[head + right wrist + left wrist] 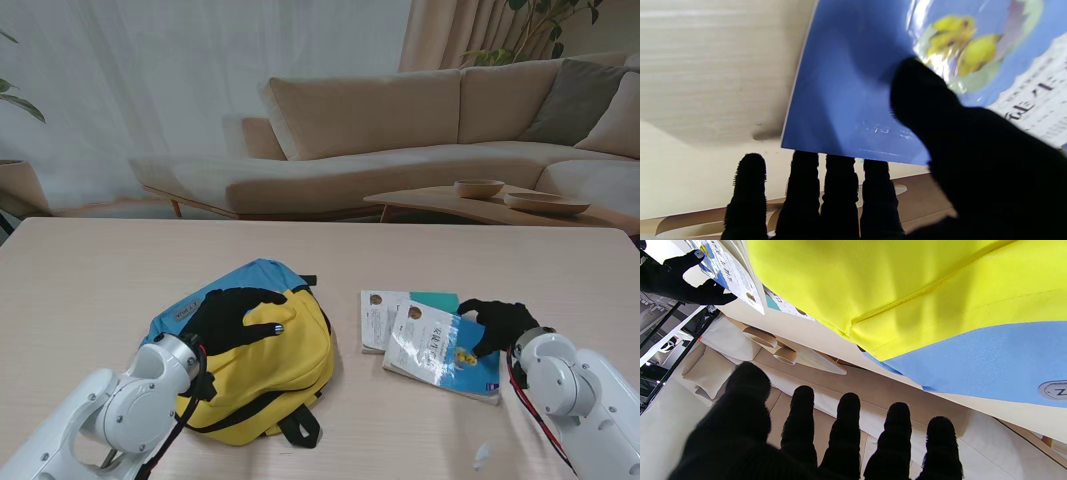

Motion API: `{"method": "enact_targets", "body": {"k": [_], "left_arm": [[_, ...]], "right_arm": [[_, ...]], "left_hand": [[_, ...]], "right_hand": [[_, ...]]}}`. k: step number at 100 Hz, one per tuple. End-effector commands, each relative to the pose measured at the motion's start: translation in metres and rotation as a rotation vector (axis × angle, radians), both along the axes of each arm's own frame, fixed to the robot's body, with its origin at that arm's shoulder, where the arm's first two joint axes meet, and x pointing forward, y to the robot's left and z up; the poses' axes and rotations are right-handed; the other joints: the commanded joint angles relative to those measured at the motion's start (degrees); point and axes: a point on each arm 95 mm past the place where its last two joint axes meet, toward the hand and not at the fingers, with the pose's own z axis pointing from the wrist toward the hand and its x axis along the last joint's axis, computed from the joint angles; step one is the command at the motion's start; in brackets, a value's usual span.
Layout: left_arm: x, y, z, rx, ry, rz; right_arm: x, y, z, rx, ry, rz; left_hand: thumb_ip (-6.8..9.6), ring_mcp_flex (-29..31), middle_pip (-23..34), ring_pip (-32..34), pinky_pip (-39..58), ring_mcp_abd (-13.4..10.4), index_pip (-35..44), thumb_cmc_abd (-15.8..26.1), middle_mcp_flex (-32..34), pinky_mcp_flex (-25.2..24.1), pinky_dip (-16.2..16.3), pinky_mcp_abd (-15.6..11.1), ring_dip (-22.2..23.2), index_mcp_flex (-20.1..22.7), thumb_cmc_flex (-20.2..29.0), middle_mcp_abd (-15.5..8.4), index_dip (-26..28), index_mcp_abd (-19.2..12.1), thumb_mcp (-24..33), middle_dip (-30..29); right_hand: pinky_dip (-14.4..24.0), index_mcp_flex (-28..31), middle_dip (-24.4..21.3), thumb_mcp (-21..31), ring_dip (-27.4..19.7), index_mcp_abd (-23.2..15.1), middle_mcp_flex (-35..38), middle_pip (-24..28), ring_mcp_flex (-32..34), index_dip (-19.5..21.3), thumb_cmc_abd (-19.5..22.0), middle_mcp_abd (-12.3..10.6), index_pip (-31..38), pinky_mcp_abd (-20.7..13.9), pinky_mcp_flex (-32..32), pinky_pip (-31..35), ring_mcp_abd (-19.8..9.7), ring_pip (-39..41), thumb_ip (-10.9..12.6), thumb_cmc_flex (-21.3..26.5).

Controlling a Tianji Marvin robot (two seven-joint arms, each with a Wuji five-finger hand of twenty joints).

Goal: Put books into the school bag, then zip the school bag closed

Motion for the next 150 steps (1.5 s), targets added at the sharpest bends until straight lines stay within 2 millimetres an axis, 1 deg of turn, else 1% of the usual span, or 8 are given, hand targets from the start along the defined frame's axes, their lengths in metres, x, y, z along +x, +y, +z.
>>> {"method": "enact_targets", "body": {"k": [1, 22, 39, 52, 72, 86, 105, 150], "left_arm": [[-0.003, -0.003, 0.001, -0.006, 0.009, -0.009], [-0.004, -0.003, 0.001, -0.005, 0.006, -0.008], [-0.006, -0.002, 0.001, -0.006, 0.002, -0.007], [-0.007, -0.001, 0.001, -0.001, 0.001, -0.007], [-0.008, -0.001, 0.001, -0.005, 0.0, -0.005], [-0.01, -0.002, 0.001, -0.011, -0.001, -0.004], [-0.013, -0.002, 0.001, -0.021, -0.003, -0.005], [-0.018, -0.002, 0.004, -0.078, -0.02, -0.02]], "right_arm": [[-0.009, 0.006, -0.018, 0.006, 0.045, 0.005], [-0.009, 0.009, -0.018, 0.029, -0.015, -0.01], [-0.011, 0.011, -0.012, 0.063, -0.078, -0.028], [-0.015, 0.011, -0.003, 0.076, -0.115, -0.025], [-0.025, 0.011, 0.014, 0.128, -0.17, -0.025], [-0.032, 0.012, 0.027, 0.188, -0.225, -0.037], [-0.04, 0.012, 0.049, 0.276, -0.283, -0.039], [-0.05, 0.009, 0.114, 0.474, -0.352, 0.032]], "left_hand": [[2.43, 0.25, 0.11, -0.32, -2.5, -0.55, 0.3, 2.28, 0.34, -0.23, 1.28, -0.62, 0.34, -0.48, -0.09, 0.33, -1.25, -0.91, -1.61, -0.18], [2.43, 0.23, 0.25, -0.23, -2.77, -0.57, 0.26, 2.18, 0.39, -0.16, 1.58, -0.66, 0.32, -0.63, -0.1, 0.27, -1.36, -0.66, -1.58, -0.07], [2.45, 0.25, 0.25, -0.19, -2.89, -0.65, 0.29, 2.12, 0.34, -0.05, 1.78, -0.73, 0.3, -0.58, -0.02, 0.28, -1.4, -0.69, -1.51, -0.05], [2.45, 0.17, 0.24, -0.22, -2.99, -0.69, 0.27, 2.09, 0.28, -0.09, 1.88, -0.78, 0.27, -0.61, 0.02, 0.24, -1.43, -0.6, -1.49, -0.03], [2.44, 0.17, 0.25, -0.24, -3.08, -0.7, 0.26, 2.1, 0.39, -0.04, 2.03, -0.74, 0.23, -0.47, 0.1, 0.32, -1.46, -0.52, -1.45, -0.01], [2.44, 0.16, 0.28, -0.24, -3.09, -0.66, 0.31, 2.02, 0.43, 0.04, 2.14, -0.75, 0.23, -0.31, 0.12, 0.33, -1.44, -0.43, -1.42, 0.02], [2.45, 0.18, 0.3, -0.21, -3.08, -0.61, 0.35, 2.03, 0.49, 0.06, 2.24, -0.74, 0.23, -0.22, 0.19, 0.36, -1.41, -0.39, -1.34, 0.07], [2.37, 0.65, 0.53, 0.1, -2.11, -0.36, 0.63, 1.41, 1.17, 0.38, 2.58, -0.44, 0.31, 0.69, 0.29, 0.69, -1.15, 0.51, -1.07, 0.26]], "right_hand": [[1.59, 5.2, 5.09, 3.8, 3.44, 1.45, 8.26, 11.71, 4.89, -0.12, 0.32, -3.05, 4.93, 2.15, 1.23, 2.23, 0.04, 7.39, 0.32, 10.38], [3.31, 17.11, 11.35, 5.03, 7.23, 0.57, 13.26, 11.6, 11.02, 2.13, 3.05, -3.06, 9.9, 5.69, 4.4, 4.98, 1.87, 16.49, 1.81, 10.37], [4.92, 31.1, 16.5, 6.69, 5.8, -12.2, 15.93, 9.98, 13.37, 0.85, 4.75, -1.52, 24.55, 7.38, 6.22, 7.05, 3.59, 19.35, 3.22, 7.77], [5.69, 36.45, 19.46, 6.65, 7.27, -16.52, 16.09, 10.73, 13.11, 3.86, 7.49, -0.58, 30.71, 6.94, 6.71, 8.42, 3.14, 19.84, 4.06, 3.49], [7.47, 37.02, 17.4, 12.2, 6.94, -15.41, 10.51, 5.6, 10.36, 21.68, 6.01, 0.23, 29.4, 3.8, 6.92, 10.63, 3.46, 15.8, 8.44, 3.07], [8.73, 38.71, 5.55, 17.82, 2.85, -12.53, 22.29, -5.14, 21.68, 30.08, 2.55, 4.02, 30.11, 5.8, 13.29, 13.24, 6.27, 10.69, 11.56, 3.69], [10.71, 39.31, 9.48, 20.59, 0.41, -10.53, 25.76, 0.96, 25.3, 41.4, 2.7, 7.11, 31.73, 7.6, 15.5, 16.85, 8.91, 19.46, 14.53, 5.22], [11.71, 41.49, 12.56, 20.25, 0.91, -9.89, 25.13, 3.17, 23.26, 47.74, 2.75, 8.14, 30.95, 6.5, 13.6, 17.52, 9.38, 22.67, 20.22, 6.21]]}}
